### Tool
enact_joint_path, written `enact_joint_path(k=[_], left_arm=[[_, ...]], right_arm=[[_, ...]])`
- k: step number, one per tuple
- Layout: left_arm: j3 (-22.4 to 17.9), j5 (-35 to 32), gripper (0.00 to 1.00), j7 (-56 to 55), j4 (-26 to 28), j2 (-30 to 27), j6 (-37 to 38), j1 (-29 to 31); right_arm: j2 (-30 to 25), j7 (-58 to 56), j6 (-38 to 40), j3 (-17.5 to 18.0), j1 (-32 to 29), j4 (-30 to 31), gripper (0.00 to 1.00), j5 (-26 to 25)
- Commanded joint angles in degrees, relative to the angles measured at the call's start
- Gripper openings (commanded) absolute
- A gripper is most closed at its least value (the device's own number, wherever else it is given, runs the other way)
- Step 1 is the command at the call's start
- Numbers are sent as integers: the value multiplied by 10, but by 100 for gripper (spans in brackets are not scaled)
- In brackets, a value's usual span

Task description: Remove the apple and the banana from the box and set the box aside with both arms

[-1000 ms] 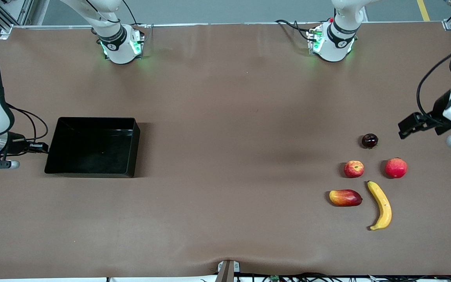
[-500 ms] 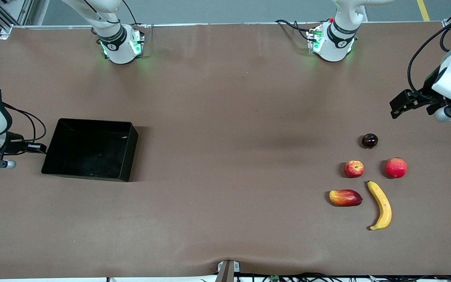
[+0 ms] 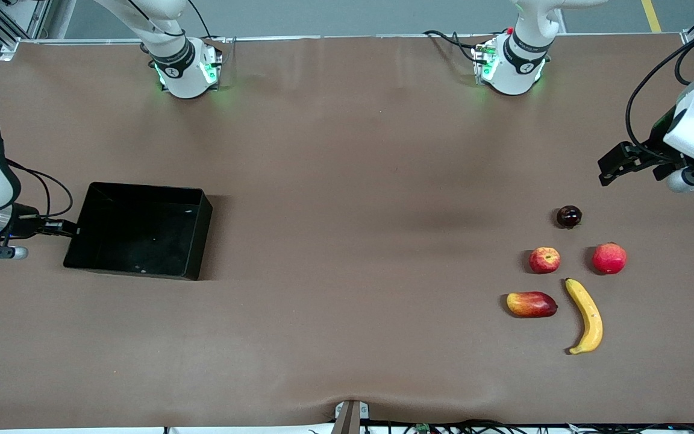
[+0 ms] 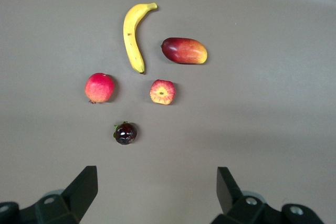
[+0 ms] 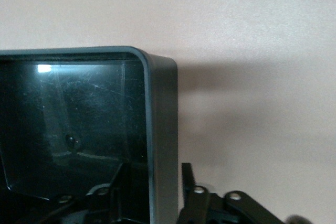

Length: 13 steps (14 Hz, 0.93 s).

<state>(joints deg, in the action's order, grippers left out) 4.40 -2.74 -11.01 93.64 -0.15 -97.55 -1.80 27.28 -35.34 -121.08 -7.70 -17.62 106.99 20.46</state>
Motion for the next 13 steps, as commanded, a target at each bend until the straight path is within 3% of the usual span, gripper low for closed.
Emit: enact_joint_path(k=[1, 5, 7, 9, 11, 13], left_arm=[[0, 12, 100, 13, -11, 3, 7, -4], [10, 12, 100, 13, -7, 12, 36, -7], [24, 12, 100, 12, -8, 16, 53, -5], [34, 33, 100, 1, -15, 12, 84, -2], [23, 32, 100, -21, -61, 11, 84, 7], [13, 31, 100, -26, -82, -1, 87, 15]], right_arm=[[20, -105, 4, 11, -22, -12, 100, 8], [26, -346, 10, 12, -54, -59, 100, 9], [26, -429, 61, 12, -68, -118, 100, 8], [25, -437, 143, 12, -71, -191, 100, 8], [24, -408, 203, 12, -66, -246, 100, 14], [19, -289, 239, 14, -59, -274, 100, 14]])
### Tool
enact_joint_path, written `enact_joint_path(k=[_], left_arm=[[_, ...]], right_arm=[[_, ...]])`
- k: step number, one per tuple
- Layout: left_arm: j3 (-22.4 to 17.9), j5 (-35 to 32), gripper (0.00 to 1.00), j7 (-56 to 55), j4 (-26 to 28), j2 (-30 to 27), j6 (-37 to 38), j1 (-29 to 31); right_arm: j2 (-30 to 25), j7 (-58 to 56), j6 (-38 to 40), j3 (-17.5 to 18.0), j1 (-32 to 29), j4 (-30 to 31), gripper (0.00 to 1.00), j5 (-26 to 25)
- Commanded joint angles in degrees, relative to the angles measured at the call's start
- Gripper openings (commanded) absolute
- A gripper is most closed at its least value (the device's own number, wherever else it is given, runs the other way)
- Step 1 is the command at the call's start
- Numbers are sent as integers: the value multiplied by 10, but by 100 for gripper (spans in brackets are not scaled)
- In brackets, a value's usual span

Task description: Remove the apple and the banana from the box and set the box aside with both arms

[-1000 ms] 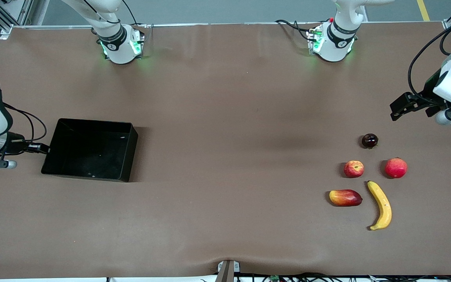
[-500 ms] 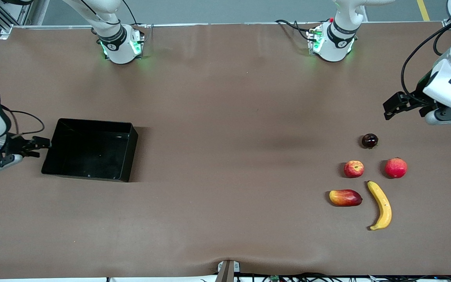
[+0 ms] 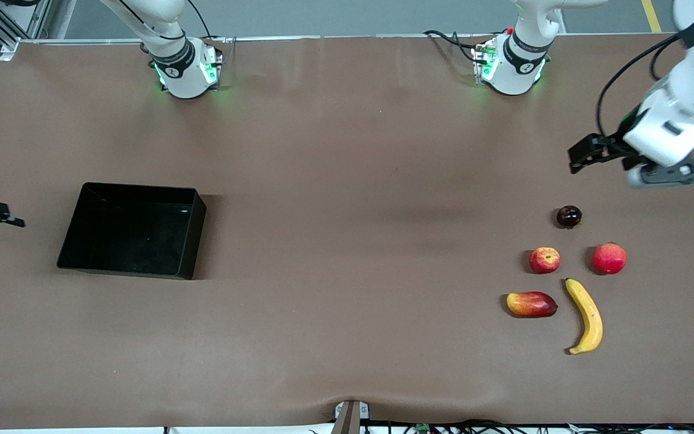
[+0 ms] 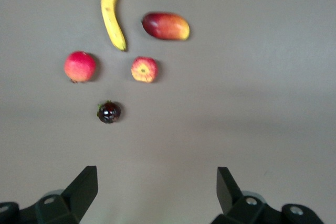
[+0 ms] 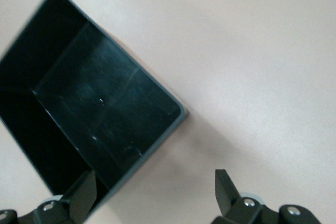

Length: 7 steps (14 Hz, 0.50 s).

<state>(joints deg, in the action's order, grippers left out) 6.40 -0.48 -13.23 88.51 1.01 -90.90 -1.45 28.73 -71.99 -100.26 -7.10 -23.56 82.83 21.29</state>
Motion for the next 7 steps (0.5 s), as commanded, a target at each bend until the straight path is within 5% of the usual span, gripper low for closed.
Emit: enact_joint_path(k=[1, 7], left_arm=[[-6, 19, 100, -2, -33, -24, 20, 14], [-26, 54, 100, 47, -55, 51, 14, 46]], right_arm=[[4, 126, 47, 11, 2, -43, 100, 6], [-68, 458, 104, 16, 104, -80, 100, -32]])
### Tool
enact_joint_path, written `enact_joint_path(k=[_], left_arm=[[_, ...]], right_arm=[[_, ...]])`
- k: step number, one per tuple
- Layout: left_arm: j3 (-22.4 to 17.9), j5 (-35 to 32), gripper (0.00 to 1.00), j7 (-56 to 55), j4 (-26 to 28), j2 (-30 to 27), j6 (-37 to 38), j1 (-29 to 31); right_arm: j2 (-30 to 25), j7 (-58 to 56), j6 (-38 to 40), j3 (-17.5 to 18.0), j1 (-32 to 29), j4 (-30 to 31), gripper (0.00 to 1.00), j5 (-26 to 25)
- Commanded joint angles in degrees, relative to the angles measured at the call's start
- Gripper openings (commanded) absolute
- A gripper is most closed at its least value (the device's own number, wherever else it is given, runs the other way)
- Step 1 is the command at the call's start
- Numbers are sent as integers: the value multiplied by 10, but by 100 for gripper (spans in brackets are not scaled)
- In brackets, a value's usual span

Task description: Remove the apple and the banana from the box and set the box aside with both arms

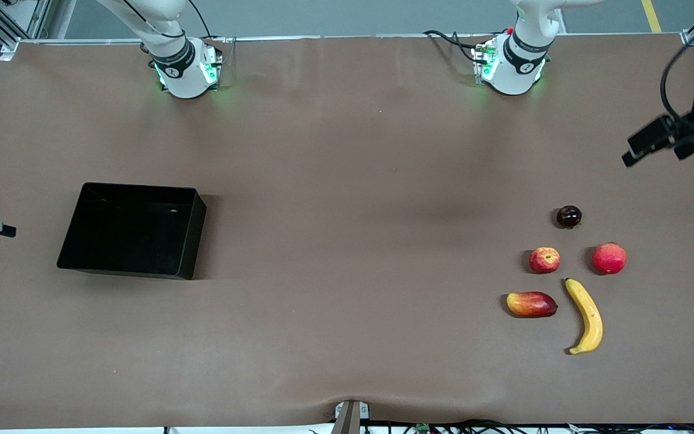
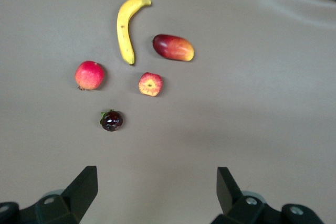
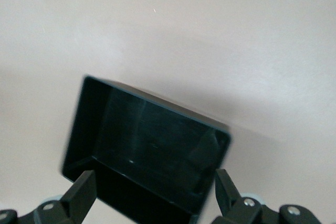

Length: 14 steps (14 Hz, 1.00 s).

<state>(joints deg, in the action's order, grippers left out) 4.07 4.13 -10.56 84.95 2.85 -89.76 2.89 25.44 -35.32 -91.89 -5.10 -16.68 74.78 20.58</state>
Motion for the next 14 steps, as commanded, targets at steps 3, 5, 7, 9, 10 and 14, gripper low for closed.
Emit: enact_joint_path(k=[3, 5, 7, 9, 10, 14], left_arm=[[19, -41, 100, 19, -15, 15, 17, 0], [28, -44, 100, 19, -20, 6, 43, 3], [30, -45, 100, 11, -23, 6, 42, 1], [30, -45, 100, 12, -29, 7, 34, 1], [30, -46, 100, 12, -29, 7, 31, 2], [37, -47, 100, 23, -21, 7, 6, 0]], right_arm=[[-76, 229, 37, -4, 104, -12, 100, -103], [-117, 290, 81, -3, 153, -13, 100, -163], [-127, 279, 88, -1, 171, -13, 100, -180], [-160, 241, 109, -2, 174, 8, 100, -183], [-176, 238, 104, -2, 174, 22, 100, -183], [-265, 237, 10, -2, 175, 163, 100, -186]])
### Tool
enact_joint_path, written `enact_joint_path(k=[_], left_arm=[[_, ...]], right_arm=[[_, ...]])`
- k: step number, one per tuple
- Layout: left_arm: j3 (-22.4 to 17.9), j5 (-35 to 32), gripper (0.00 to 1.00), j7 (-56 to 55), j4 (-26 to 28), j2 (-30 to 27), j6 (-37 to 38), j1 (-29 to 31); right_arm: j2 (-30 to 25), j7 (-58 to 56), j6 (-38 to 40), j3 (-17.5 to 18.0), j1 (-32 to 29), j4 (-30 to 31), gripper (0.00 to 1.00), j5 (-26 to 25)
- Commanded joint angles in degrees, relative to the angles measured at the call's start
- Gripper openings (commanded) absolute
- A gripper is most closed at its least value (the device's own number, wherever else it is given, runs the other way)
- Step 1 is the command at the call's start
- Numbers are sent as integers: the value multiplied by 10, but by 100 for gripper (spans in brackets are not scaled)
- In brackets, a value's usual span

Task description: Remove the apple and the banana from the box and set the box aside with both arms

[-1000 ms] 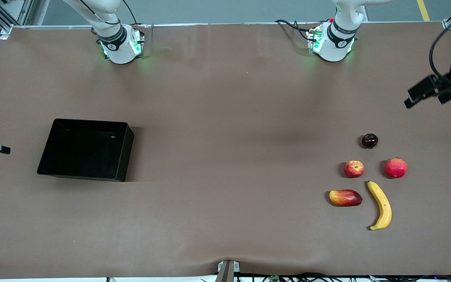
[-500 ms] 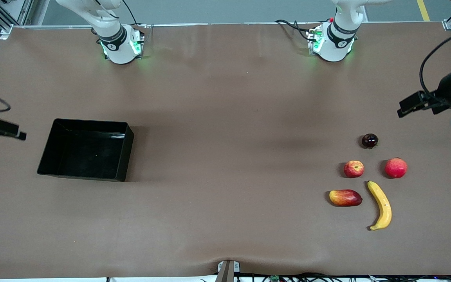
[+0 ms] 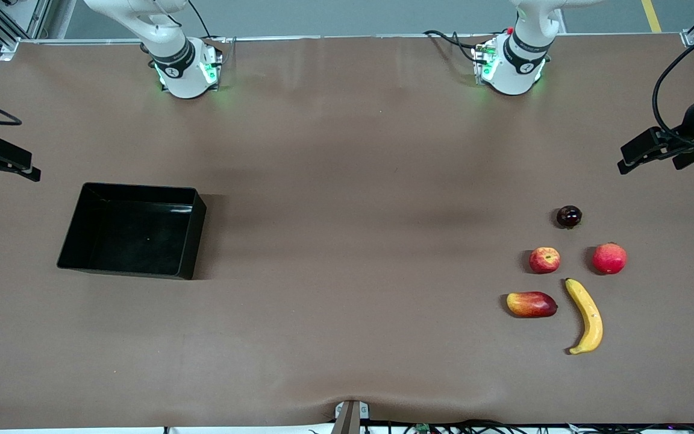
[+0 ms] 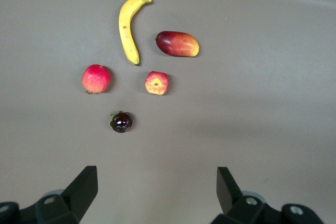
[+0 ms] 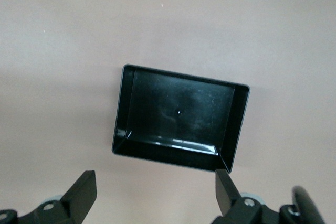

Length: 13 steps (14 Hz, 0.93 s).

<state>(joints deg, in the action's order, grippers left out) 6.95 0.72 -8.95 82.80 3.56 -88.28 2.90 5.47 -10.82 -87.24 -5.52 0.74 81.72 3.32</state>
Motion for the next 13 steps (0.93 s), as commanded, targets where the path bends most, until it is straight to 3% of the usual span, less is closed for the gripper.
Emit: enact_joint_path(k=[1, 3, 5, 8, 13], left_arm=[[10, -12, 100, 7, 3, 0, -9, 3], [9, -13, 100, 7, 4, 0, -11, 4], [10, -33, 100, 7, 3, -1, -12, 5], [10, -34, 100, 6, 0, 0, -10, 4], [10, -34, 100, 5, -3, 1, -9, 3]], right_arm=[[-70, -8, -35, 2, 1, 110, 100, -14], [-75, -8, -40, 2, 0, 114, 100, -27], [-57, -4, -21, 1, -7, 51, 100, -35], [-57, -5, 7, 1, -5, 30, 100, -37], [-57, -8, 6, -1, -8, 26, 100, -36]])
